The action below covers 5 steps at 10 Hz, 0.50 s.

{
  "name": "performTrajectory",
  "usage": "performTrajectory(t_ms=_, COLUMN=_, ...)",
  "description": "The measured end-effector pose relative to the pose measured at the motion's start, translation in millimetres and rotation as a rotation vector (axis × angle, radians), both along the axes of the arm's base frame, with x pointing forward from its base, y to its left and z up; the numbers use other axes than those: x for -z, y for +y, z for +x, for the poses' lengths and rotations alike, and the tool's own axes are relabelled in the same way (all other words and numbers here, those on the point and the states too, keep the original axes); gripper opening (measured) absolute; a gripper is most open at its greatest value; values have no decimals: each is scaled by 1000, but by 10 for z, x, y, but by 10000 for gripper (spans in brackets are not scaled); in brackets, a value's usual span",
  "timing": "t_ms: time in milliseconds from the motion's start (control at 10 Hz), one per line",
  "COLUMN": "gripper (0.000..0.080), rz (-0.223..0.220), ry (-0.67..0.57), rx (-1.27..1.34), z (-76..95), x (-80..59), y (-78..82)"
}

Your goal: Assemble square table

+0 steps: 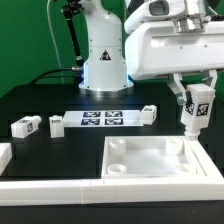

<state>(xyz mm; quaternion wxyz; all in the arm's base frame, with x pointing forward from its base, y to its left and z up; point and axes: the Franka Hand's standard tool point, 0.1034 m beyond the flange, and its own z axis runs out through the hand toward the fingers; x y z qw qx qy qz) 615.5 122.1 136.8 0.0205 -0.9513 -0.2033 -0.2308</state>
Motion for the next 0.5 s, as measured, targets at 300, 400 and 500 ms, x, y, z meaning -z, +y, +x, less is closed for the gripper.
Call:
performTrajectory(t_ms=300, gripper=291, rz=-9, ry=-11, rx=-2, z=194, x=97, y=-148)
performTrajectory(t_ms=400, gripper=291, rz=-3, ry=-9, rx=-1, z=182, x=191, y=-110)
performTrajectory(t_ms=500, gripper=291, rz=-2, ry=-2, rx=-7, z=156, x=234, y=-63)
